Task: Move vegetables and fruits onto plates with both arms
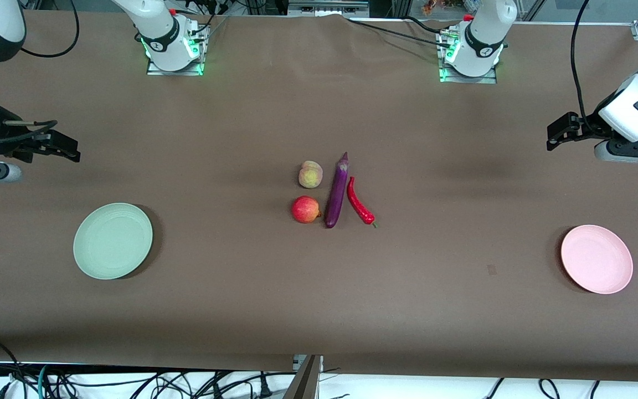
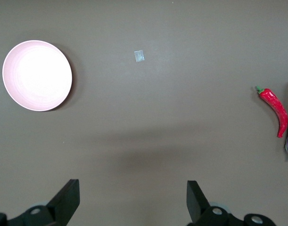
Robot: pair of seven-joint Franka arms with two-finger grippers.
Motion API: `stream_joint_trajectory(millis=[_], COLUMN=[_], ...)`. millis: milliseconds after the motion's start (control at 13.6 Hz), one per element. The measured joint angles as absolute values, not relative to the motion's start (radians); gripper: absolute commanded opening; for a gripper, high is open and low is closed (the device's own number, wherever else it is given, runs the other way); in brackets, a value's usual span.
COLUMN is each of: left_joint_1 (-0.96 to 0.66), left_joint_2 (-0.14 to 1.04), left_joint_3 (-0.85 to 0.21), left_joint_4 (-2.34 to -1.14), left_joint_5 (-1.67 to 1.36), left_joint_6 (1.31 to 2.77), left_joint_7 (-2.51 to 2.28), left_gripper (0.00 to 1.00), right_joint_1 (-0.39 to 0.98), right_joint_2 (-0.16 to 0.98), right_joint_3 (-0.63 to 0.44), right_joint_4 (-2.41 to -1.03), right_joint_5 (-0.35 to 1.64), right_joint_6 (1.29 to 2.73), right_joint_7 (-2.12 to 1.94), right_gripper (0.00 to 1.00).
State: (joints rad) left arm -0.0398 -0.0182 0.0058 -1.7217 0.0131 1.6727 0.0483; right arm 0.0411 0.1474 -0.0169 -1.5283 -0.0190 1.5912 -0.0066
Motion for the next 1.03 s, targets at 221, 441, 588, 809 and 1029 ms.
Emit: stream_joint_trajectory(millis=[221,441,588,809,1029], left_joint_1=[-0.042,-0.051,-0.056,-0.075,-0.125], left_joint_2=[0.010,0.041,0.052,0.112,0.221], left_joint_3=[-0.003,-0.017,-0.023,-0.074,-0.127], left_joint_4=[-1.719,-1.697,-1.690,-1.690,-1.689], left_joint_5=[0.013,0.013,0.007,-0.046,-0.053], left_joint_6=[1.661,1.634,1.625,1.653,1.797], left_joint_7=[0.048,0.037,-0.025,-0.198,-0.392], left_gripper=[1.00,1.00,1.00,1.00,1.00], right_joint_1=[0.041,0.041,0.042,0.048,0.083], right_joint_2=[0.180,0.206,0.222,0.280,0.371], right_joint_3=[-0.017,-0.017,-0.015,-0.008,0.000], right_joint_4=[-1.528,-1.528,-1.529,-1.530,-1.530], right_joint_5=[-0.019,-0.019,0.004,0.068,0.133], right_joint_6=[1.600,1.605,1.611,1.682,1.779], right_joint_7=[-0.007,-0.006,-0.004,0.003,0.083], right_gripper=[1.00,1.00,1.00,1.00,1.00])
